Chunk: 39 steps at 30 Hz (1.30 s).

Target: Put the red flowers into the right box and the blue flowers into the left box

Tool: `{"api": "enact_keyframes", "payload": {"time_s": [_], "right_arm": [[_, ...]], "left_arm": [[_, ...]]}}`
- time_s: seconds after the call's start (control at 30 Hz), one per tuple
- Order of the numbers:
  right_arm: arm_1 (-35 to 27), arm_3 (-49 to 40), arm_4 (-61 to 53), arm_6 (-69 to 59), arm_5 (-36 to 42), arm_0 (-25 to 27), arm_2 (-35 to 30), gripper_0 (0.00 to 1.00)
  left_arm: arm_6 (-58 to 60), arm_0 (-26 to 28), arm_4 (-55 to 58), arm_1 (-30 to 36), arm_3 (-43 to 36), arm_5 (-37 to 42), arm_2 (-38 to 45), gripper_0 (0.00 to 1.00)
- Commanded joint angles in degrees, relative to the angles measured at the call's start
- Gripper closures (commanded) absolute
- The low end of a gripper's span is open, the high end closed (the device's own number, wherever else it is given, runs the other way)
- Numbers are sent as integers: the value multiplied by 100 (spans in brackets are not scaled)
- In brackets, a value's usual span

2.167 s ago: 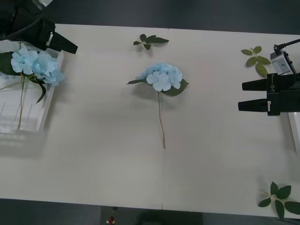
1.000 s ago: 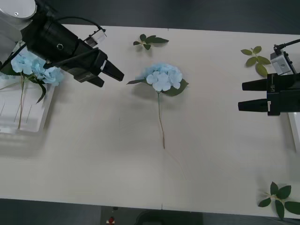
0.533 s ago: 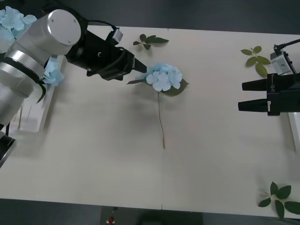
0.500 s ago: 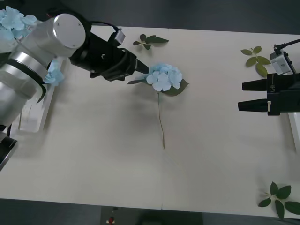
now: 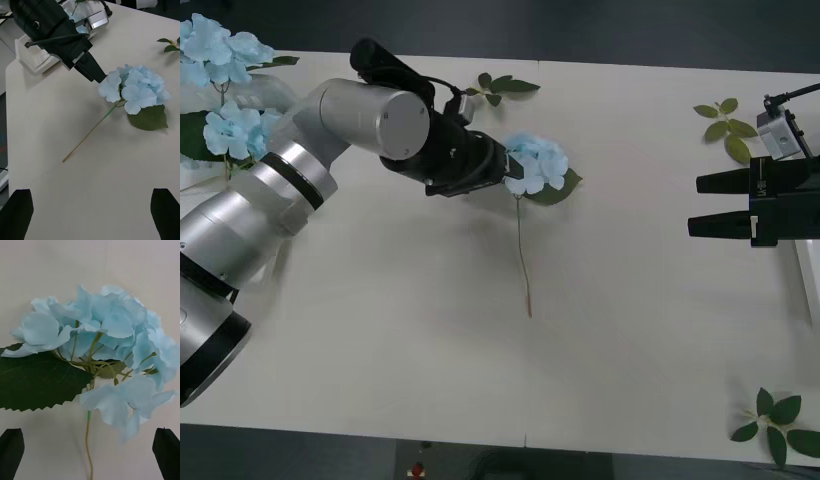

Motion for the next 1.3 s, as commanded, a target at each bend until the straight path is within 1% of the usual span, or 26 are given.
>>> {"api": "enact_keyframes", "payload": {"time_s": [0.03, 0.17, 0.4, 0.67, 1.0, 1.1, 1.3], "right_arm": [[-13, -23, -27, -69, 17, -97, -20, 8], [-13, -23, -27, -69, 17, -97, -20, 9], [-13, -23, -27, -69, 17, -97, -20, 9], [-13, -23, -27, -69, 17, -97, -20, 9], [-13, -23, -27, -69, 17, -97, -20, 9], [-13, -23, -27, -69, 17, -97, -20, 9], [-13, -23, -27, -69, 17, -97, -20, 9]], "left_arm": [[240, -44, -357, -212, -115, -129, 56, 0], [293, -52, -586, -388, 104, -208, 56, 0], [240, -211, -981, -774, 825, -534, 56, 0], [266, -255, -1342, -985, 1159, -727, 56, 0], [205, -597, -1597, -1469, 2179, -1228, 47, 0], [205, -606, -1658, -1565, 2302, -1369, 56, 0], [231, -606, -1825, -1715, 2363, -1377, 56, 0]]}}
